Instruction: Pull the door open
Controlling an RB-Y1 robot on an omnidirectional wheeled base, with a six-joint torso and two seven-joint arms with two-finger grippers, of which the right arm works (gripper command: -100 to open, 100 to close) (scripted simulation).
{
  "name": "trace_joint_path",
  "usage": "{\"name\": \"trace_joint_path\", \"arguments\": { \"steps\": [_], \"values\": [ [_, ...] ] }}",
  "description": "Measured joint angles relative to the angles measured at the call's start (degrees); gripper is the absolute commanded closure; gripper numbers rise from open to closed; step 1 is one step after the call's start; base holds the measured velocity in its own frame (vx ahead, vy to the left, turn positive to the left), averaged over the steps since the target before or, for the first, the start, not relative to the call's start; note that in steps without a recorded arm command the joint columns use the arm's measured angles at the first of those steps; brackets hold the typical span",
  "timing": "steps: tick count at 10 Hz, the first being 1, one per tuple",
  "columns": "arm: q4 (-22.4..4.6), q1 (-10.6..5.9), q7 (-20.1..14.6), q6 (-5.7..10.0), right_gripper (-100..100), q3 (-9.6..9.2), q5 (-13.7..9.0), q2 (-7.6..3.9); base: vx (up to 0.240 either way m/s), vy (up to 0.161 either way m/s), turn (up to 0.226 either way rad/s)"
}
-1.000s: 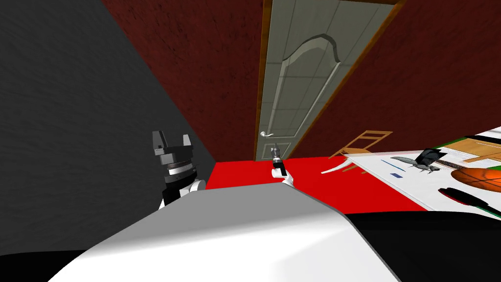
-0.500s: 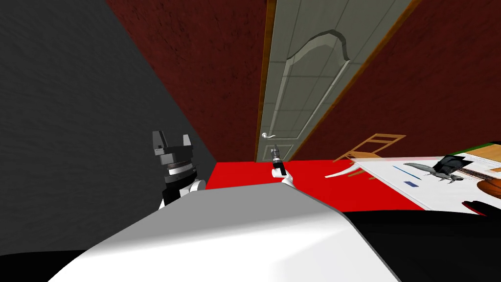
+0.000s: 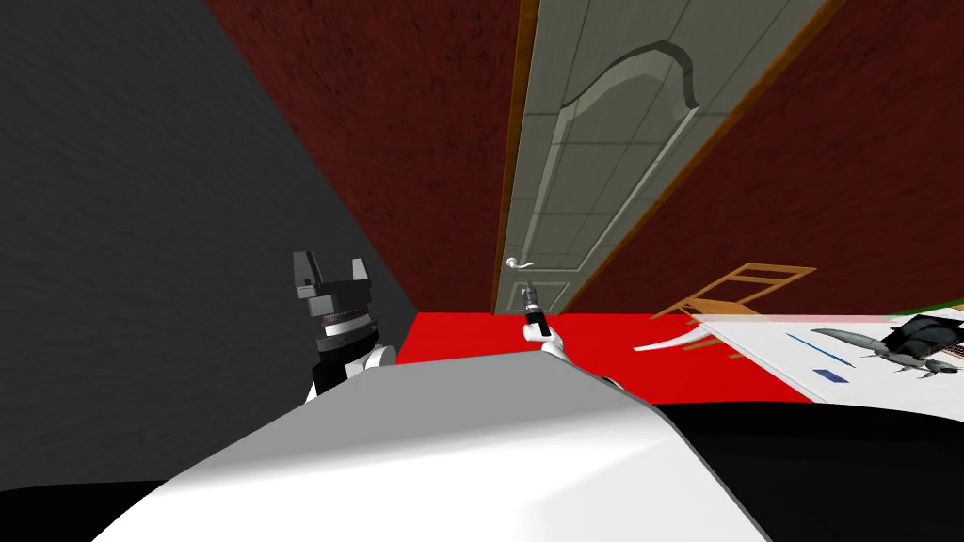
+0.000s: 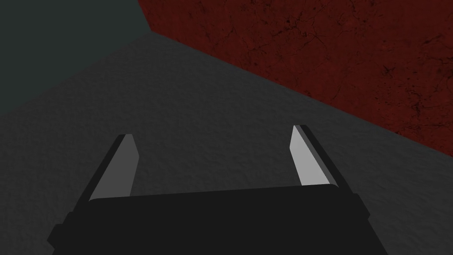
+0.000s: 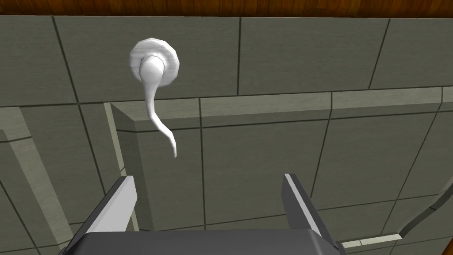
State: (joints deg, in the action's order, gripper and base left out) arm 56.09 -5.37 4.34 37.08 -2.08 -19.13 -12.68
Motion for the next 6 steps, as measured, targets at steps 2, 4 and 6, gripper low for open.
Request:
{"name": "trace_joint_path", "arguments": {
  "steps": [2, 4, 6],
  "values": [
    [-2.77, -1.29, 0.21, 0.22, -100, -0.11, -0.46, -0.5, 0.061, -0.047, 0.072],
    [-4.86, -2.03, 0.84, 0.18, -100, -0.23, -0.94, -0.78, 0.062, -0.033, 0.045],
    [-7.19, -3.11, 1.02, 0.57, -100, -0.35, -1.2, -1.0, 0.048, -0.023, 0.051]
  ]
}}
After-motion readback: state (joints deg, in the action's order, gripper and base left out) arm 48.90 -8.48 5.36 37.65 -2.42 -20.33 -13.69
